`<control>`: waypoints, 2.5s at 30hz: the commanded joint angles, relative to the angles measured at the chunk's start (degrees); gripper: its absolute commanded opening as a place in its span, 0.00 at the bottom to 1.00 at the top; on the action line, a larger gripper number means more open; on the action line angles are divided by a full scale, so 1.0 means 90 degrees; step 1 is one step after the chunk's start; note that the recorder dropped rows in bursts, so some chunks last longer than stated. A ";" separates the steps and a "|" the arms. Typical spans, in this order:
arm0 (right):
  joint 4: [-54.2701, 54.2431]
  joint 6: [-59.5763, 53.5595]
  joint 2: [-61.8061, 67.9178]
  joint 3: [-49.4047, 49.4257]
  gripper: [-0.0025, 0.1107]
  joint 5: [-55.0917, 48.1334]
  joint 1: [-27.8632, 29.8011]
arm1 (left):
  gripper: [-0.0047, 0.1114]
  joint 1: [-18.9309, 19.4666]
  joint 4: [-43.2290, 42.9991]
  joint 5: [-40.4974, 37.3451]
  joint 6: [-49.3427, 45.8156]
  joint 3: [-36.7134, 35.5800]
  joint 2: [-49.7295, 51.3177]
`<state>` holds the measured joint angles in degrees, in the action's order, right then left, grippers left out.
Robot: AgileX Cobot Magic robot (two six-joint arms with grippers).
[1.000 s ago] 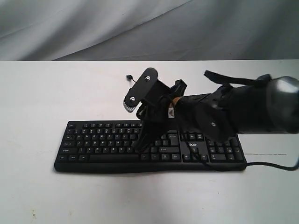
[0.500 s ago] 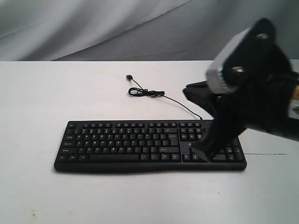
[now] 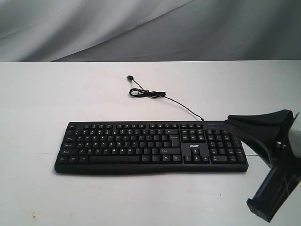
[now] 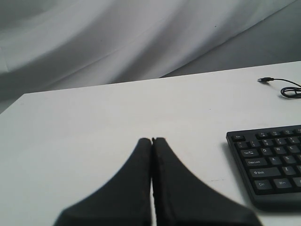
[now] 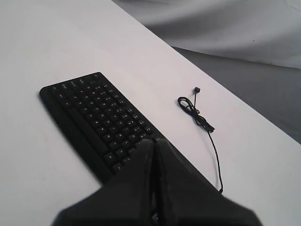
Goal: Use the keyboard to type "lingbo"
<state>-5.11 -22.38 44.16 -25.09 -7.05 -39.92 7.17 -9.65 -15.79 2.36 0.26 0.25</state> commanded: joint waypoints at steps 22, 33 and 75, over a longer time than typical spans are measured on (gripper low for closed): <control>-0.0061 0.0453 -0.4239 0.1586 0.02 -0.0245 0.3548 | 0.04 -0.0047 0.0011 0.0064 0.0028 -0.0029 -0.0028; -0.0005 0.0453 -0.4574 0.2212 0.02 -0.0327 0.3782 | 0.04 -0.0047 0.0011 0.0064 0.0028 -0.0029 -0.0028; 0.0331 0.1261 -0.4736 0.2788 0.02 -0.0627 0.4183 | 0.04 -0.0047 0.0011 0.0064 0.0028 -0.0029 -0.0028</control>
<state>-2.35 -11.36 2.02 -0.23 -12.34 -2.69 7.17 -9.65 -15.79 2.36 0.26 0.25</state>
